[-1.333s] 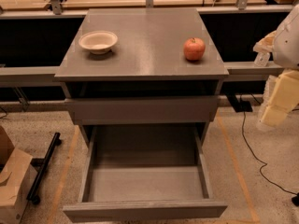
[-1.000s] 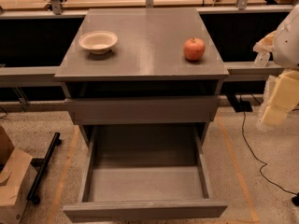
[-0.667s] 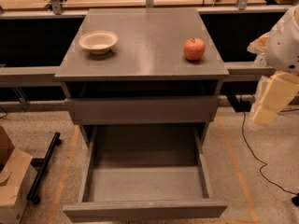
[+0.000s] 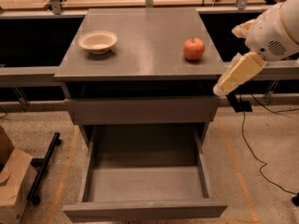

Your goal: Place apple into middle drawer

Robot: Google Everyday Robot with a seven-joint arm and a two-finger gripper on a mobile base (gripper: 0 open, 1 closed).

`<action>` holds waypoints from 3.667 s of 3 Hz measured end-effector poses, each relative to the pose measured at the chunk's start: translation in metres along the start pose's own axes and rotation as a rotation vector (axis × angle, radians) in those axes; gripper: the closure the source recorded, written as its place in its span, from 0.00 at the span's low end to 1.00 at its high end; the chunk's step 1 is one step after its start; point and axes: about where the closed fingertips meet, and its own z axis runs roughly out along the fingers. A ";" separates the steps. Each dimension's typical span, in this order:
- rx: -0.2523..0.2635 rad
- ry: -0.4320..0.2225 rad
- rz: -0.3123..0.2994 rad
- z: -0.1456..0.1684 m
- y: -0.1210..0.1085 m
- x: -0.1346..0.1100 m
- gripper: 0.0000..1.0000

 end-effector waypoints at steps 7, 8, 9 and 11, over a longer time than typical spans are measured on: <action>0.246 -0.187 0.347 0.134 -0.131 -0.015 0.00; 0.278 -0.213 0.431 0.157 -0.152 -0.009 0.00; 0.292 -0.217 0.495 0.190 -0.170 0.001 0.00; 0.289 -0.271 0.551 0.236 -0.191 -0.008 0.18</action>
Offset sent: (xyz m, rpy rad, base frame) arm 0.0128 0.0035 0.0020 0.0317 -0.0300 -0.0123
